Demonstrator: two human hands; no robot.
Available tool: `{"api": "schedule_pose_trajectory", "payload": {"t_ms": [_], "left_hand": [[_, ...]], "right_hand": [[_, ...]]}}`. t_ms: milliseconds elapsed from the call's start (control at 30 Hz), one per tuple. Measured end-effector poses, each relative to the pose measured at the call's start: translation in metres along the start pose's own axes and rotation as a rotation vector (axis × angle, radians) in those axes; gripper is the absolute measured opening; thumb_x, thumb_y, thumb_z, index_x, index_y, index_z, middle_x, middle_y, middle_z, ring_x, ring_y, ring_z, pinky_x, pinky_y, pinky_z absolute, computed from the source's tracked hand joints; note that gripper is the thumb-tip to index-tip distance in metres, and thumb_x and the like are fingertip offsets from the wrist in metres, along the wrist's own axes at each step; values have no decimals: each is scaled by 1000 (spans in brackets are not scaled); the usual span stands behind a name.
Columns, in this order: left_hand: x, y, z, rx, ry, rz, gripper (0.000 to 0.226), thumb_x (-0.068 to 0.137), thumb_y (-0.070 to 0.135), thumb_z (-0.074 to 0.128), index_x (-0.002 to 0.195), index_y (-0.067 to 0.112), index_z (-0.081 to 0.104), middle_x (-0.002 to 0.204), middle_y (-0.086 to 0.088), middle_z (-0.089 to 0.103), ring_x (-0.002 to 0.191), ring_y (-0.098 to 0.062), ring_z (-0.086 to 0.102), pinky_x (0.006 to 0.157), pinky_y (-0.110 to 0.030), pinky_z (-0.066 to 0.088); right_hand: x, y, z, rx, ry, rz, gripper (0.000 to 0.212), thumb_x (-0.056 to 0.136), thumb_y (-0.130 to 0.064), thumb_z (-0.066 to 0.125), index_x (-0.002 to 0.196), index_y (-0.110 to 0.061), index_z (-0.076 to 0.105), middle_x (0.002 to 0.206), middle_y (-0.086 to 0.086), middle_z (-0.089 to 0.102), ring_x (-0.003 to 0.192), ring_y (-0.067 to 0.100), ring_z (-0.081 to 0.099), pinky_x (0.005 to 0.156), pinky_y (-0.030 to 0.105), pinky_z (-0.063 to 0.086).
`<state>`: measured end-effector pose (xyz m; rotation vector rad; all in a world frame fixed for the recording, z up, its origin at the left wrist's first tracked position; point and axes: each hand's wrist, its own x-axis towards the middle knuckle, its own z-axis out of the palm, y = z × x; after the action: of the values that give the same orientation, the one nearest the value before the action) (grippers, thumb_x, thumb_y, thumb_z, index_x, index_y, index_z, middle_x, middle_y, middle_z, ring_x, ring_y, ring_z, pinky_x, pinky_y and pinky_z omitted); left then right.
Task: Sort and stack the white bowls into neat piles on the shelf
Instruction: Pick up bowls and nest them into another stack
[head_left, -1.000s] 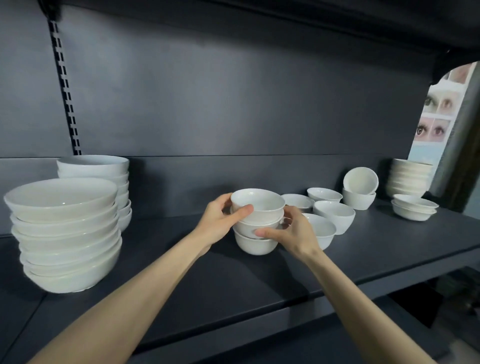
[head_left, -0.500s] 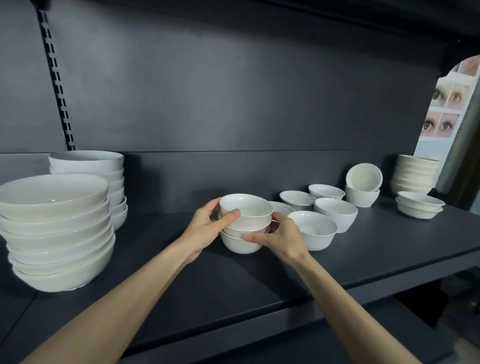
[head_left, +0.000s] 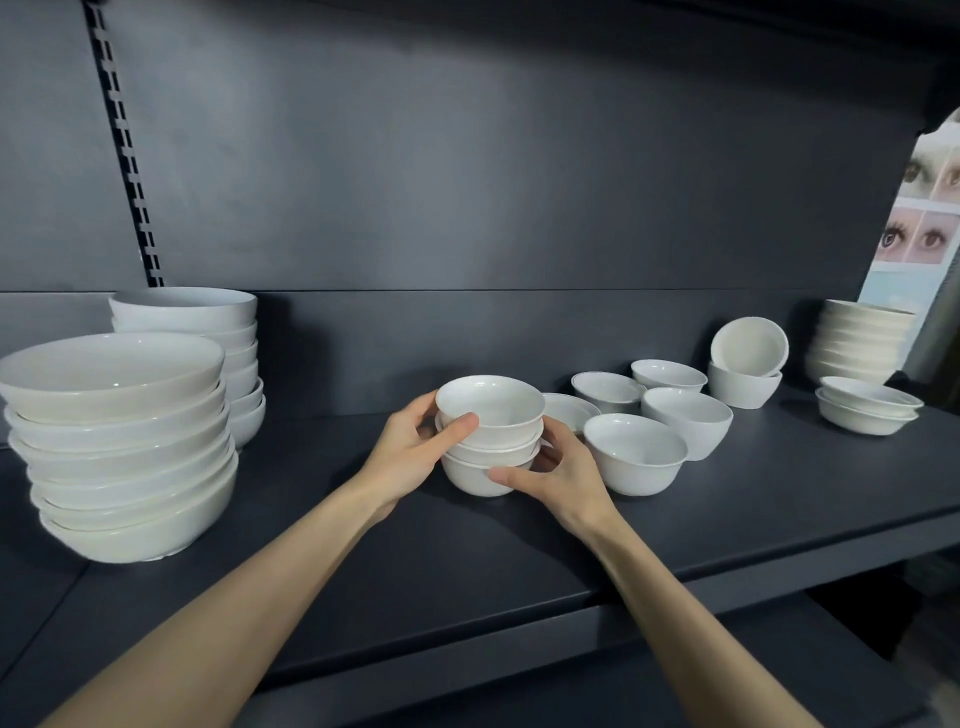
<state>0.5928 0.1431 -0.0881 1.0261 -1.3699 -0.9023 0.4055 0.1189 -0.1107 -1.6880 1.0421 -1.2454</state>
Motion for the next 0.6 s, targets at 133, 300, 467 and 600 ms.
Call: {"api": "schedule_pose_trajectory", "payload": {"t_ms": [133,300,467,600], "left_hand": [[0,1,-1,15,-2,3,38,85,25,68,122,22,60,114,10,69,105,-3,64,90,-25,50],[-2,1,2,14,-24,-14,41,86,26,66,126,23,57,115,12,68,106,1,63,89,-21,49],[-7,-7,4,22,-39,-72,66,77,30,78,135,21,47,122,12,63,112,-3,61,97,-27,49],[-8,-10,6,65,-43,-72,75,75,19,79,138,24,39,124,18,57,111,4,56,86,-15,49]], "right_hand": [[1,0,0,-7,5,-17,71,63,-12,88,124,-19,54,112,-15,64,100,-8,60,79,8,48],[0,0,0,-16,-1,-16,72,64,-15,88,125,-21,52,113,-14,64,105,-2,60,82,11,50],[-3,-3,-3,-27,-57,3,74,67,-14,87,132,-16,51,116,-14,63,107,1,61,84,12,50],[-16,-7,-16,-110,25,3,73,71,-20,84,134,-10,50,124,-2,61,113,12,59,90,17,47]]}}
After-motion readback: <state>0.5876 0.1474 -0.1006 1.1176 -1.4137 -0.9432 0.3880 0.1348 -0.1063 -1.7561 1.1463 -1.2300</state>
